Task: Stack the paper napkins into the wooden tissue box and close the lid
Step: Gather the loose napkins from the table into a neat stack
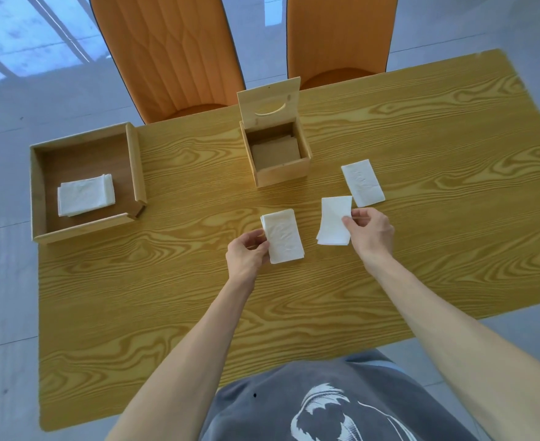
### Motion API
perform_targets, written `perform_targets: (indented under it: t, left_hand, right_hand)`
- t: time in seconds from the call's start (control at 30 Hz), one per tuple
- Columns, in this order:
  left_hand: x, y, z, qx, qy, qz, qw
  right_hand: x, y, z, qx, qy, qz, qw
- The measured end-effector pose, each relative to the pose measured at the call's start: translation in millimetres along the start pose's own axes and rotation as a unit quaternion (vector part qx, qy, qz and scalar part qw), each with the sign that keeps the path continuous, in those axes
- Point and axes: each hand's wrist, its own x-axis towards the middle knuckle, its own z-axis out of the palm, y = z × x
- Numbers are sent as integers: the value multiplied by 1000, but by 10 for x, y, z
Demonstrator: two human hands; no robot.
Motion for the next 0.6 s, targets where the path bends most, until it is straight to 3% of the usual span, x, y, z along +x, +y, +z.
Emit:
perform_targets:
  t: [0.1, 0.23, 0.37, 0.6]
  left_hand:
    - [16, -3, 2, 2, 2, -1, 1000]
    - [36, 10, 20, -9, 11, -12, 1000]
    - [33, 14, 31, -38, 10, -26, 999]
    - [46, -37, 30, -16, 14, -8, 1000]
  right_hand:
    - [-24, -106, -15, 59, -15, -40, 997]
    - [-105, -212, 113, 137, -112, -42, 983]
    - [-239, -210, 344, 110, -183, -46, 976]
    - [-300, -148, 622, 53, -199, -35, 978]
